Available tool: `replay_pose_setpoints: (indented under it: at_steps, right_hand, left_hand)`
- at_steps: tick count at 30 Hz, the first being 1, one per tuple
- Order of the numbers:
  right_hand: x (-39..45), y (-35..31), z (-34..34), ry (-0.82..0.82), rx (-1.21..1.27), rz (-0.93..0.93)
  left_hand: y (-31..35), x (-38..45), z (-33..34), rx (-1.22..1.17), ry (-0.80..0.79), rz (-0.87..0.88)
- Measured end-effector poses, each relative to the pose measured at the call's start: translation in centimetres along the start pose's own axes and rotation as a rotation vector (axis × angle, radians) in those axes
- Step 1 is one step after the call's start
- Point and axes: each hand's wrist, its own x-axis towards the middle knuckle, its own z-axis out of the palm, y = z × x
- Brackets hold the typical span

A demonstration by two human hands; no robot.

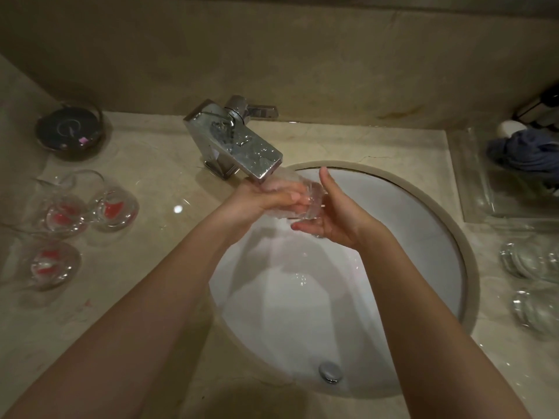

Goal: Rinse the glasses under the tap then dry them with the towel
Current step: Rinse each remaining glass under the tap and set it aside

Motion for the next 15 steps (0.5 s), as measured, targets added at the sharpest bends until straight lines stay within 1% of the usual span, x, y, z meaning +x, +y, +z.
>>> replay_pose_setpoints:
  at_steps: [1, 3, 7, 9, 11, 14, 15]
  right_hand:
    - [0.0, -0.2, 0.0, 0.024, -0.066, 0.011]
    - [0.0, -0.4, 0.0, 0.051, -0.152, -0.033]
    - [-0.1, -0.3, -1.0, 0.012, -0.218, -0.181]
    - [-0.1, -0.5, -1.2, 0.013, -0.220, -0.206]
    - [-0.3, -0.9, -0.8, 0.021, -0.222, -0.138]
    - [-0.2, -1.5, -0.2, 0.079, -0.296, 0.039]
    - [-0.1, -1.7, -0.1, 0.089, -0.285, 0.055]
  left_hand:
    - [0.0, 0.0, 0.0, 0.005, 0.007, -0.011]
    - [-0.2, 0.0, 0.1, 0.015, 0.010, -0.022]
    - [-0.3, -0.2, 0.2, -0.062, 0.009, -0.052]
    - [-0.2, -0.4, 0.4, -0.043, 0.007, -0.077]
    - [-0.2, -0.5, 0.5, -0.051, 0.005, -0.072]
    - [0.0, -0.5, 0.7, -0.034, 0.003, -0.084]
    - [0.0, -0.5, 0.7, -0.004, 0.011, -0.086]
